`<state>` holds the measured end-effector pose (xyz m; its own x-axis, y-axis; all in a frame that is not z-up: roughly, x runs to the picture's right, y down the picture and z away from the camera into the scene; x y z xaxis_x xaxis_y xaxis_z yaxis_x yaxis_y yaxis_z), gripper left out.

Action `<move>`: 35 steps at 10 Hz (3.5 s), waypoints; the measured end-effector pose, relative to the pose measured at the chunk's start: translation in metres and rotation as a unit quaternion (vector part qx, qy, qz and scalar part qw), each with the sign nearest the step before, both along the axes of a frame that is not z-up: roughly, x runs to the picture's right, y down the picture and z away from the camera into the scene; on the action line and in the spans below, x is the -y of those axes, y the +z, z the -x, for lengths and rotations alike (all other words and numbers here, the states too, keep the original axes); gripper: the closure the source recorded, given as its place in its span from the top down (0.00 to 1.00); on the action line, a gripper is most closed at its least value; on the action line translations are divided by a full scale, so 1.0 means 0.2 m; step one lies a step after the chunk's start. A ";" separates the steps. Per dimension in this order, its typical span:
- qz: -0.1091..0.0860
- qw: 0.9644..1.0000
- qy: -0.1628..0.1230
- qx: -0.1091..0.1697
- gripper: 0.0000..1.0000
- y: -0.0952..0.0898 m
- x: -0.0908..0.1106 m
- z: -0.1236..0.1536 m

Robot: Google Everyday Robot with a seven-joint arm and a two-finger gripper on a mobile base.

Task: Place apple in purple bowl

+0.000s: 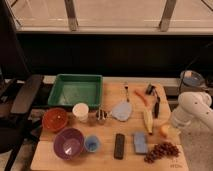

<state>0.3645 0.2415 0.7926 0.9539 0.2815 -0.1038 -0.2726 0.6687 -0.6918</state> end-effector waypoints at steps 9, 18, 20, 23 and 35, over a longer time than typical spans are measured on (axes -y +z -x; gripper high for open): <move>-0.085 0.990 -0.070 0.088 0.00 -0.29 0.40 0.82; -0.088 0.982 -0.093 0.141 0.00 -0.32 0.42 1.17; -0.095 0.979 -0.103 0.148 0.00 -0.33 0.43 1.18; -0.112 0.963 -0.143 0.200 0.00 -0.36 0.46 1.39; -0.076 0.822 -0.155 0.543 0.45 -0.86 0.16 2.69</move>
